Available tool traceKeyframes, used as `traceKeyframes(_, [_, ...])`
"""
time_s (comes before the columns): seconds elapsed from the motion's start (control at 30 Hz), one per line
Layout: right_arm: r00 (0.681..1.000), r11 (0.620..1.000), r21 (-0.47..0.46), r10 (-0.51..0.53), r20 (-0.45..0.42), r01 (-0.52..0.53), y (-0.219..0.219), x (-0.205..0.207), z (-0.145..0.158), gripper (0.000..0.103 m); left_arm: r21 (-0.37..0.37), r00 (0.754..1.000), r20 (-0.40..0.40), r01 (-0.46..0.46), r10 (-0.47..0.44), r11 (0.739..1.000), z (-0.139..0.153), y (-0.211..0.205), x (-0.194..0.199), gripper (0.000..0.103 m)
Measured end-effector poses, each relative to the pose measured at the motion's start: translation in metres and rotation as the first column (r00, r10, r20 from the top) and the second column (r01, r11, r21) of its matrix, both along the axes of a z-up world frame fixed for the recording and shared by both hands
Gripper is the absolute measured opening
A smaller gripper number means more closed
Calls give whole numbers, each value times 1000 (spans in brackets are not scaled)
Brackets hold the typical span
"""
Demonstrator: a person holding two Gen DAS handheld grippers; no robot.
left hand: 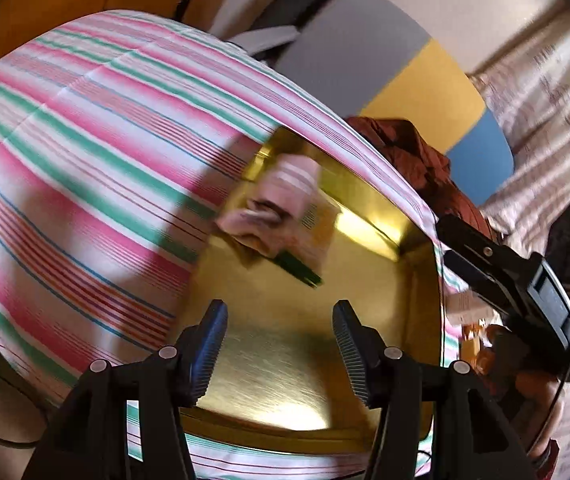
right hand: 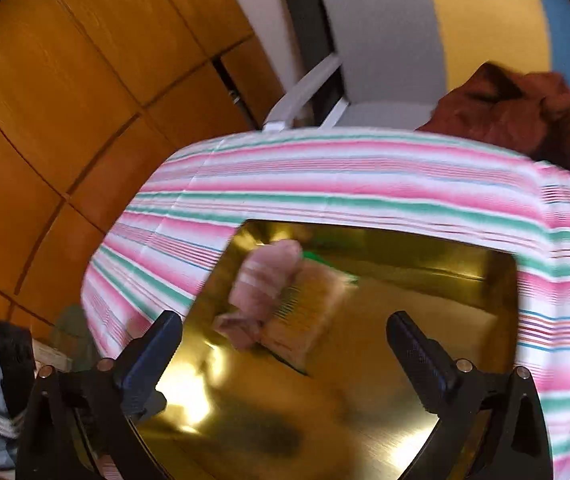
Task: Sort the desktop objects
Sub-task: 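Carry sock and cracker pack to the gold tray and release both, then grasp the orange plastic rack with the right tool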
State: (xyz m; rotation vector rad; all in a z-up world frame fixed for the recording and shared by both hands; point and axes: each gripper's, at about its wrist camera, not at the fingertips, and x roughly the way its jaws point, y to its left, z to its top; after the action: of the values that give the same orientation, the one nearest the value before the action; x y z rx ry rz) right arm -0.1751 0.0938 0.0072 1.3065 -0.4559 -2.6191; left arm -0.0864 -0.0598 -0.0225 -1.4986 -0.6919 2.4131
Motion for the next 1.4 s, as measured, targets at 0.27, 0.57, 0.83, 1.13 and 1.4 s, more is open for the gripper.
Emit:
traceKeyframes(0.27, [972, 971, 57, -227, -67, 231, 58, 82, 7, 103, -64, 991, 9, 137, -136, 989, -1, 64, 15, 62])
traceKeyframes(0.57, [865, 860, 109, -501, -3, 498, 134, 166, -26, 103, -102, 945, -13, 323, -326, 941, 10, 140, 39, 66])
traceKeyframes(0.83, [648, 642, 132, -762, -7, 756, 226, 223, -31, 103, -118, 909, -13, 413, -417, 903, 14, 183, 50, 66])
traceKeyframes(1.13, [540, 530, 169, -841, -19, 831, 310, 212, -27, 103, -163, 888, -4, 454, -460, 876, 16, 206, 52, 67])
traceKeyframes(1.4, [574, 558, 269, -818, 23, 785, 331, 192, -48, 57, -200, 865, -8, 490, -501, 849, 17, 233, 45, 67])
